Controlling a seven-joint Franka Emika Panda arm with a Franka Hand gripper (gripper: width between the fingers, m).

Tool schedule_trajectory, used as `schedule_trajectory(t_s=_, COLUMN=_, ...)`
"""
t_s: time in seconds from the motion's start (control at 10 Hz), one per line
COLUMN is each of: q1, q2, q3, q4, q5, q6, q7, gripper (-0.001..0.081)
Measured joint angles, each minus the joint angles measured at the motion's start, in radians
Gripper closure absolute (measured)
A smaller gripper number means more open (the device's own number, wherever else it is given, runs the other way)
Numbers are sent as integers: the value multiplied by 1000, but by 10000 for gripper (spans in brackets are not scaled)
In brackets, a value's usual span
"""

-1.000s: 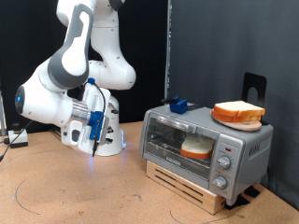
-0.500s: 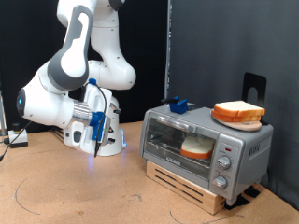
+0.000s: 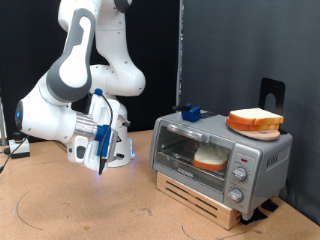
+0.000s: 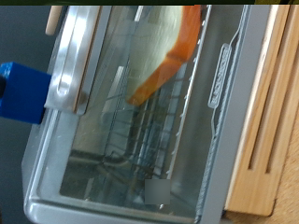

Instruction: Make a piece of toast with the oven

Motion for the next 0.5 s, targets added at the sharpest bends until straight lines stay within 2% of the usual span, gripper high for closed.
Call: schedule_trajectory(t_s=0.5, q1=6, q2=103, q3=25, q4=165, q5=45, q6=71, q7=30, gripper=-1)
